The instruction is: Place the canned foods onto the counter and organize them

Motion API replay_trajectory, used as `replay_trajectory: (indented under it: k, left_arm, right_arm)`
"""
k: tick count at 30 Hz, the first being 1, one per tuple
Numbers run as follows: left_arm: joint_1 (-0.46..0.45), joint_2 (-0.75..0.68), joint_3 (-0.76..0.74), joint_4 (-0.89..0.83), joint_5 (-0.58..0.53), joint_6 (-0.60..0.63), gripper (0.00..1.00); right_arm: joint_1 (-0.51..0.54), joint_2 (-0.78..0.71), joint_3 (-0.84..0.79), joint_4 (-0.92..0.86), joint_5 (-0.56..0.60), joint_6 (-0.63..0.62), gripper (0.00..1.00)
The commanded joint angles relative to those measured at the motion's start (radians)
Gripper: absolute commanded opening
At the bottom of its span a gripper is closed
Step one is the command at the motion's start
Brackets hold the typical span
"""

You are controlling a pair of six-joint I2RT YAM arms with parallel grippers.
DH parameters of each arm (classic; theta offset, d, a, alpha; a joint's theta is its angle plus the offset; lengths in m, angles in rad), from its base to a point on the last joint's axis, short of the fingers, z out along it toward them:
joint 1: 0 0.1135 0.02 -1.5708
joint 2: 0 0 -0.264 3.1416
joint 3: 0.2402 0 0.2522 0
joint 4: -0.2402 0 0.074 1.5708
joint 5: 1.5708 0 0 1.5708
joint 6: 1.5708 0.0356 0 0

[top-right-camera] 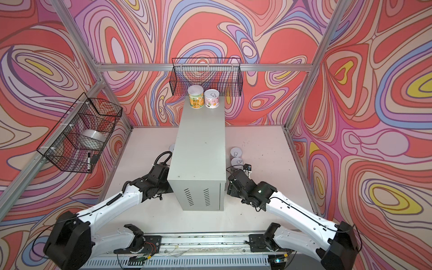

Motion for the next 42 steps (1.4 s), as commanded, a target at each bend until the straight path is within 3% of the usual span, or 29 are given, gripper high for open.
replay_trajectory:
  k: [1,18,30,42]
  left_arm:
    - [-0.003,0.047,0.038,0.081,-0.03,0.011,1.0]
    - [-0.002,0.149,-0.003,0.239,-0.059,0.0,0.92]
    - [-0.001,0.2,-0.016,0.272,-0.062,-0.011,0.81]
    - [-0.002,0.228,-0.031,0.277,-0.085,-0.017,0.79]
  right_arm:
    - [0.007,-0.011,0.008,-0.008,0.022,0.008,0.81]
    - [0.007,0.02,-0.009,0.063,0.012,-0.02,0.8]
    - [0.007,0.022,-0.029,0.08,0.01,-0.028,0.79]
    - [0.007,0.035,-0.055,0.125,-0.002,-0.029,0.79]
